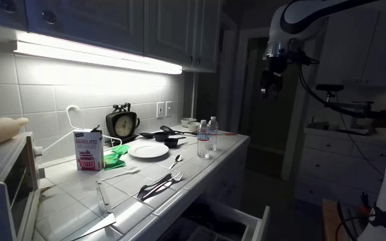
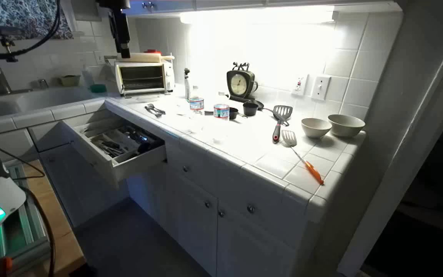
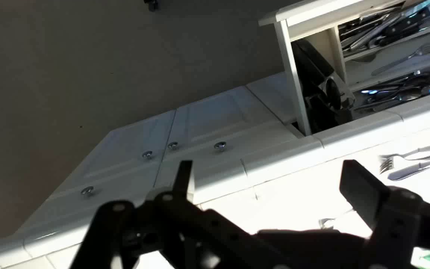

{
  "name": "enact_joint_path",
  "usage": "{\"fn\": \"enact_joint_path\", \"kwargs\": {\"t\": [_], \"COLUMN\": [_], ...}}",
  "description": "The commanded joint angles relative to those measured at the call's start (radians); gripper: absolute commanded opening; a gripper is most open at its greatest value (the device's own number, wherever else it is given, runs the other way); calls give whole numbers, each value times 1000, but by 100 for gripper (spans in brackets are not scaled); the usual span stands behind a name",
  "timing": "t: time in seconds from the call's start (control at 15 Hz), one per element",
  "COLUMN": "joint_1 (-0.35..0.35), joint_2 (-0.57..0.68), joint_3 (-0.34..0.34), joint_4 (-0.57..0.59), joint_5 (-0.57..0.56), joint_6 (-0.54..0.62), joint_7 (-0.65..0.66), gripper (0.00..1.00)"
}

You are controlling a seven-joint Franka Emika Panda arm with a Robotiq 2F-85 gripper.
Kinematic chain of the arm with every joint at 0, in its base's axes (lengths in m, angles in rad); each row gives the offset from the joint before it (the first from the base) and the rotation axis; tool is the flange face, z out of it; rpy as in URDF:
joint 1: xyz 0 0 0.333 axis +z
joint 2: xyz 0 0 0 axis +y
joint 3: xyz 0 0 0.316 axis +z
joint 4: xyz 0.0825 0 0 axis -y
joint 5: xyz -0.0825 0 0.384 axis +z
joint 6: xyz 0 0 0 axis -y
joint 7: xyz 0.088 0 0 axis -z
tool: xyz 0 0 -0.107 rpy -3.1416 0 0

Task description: Turn the bottle on the left over so that its standing on its cap

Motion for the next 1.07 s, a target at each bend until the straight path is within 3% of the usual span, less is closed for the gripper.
{"fn": "enact_joint_path", "kwargs": {"t": [0.0,0.53,1.0], "joint_1": [-7,-7,44], "joint_2": [1,1,-126], "joint_3": [6,6,153], "joint_4": [2,2,-252], "joint_5": [3,3,-20], "joint_6": [-2,-2,318], "joint_7": [-3,-3,80], "gripper": [100,100,100]}}
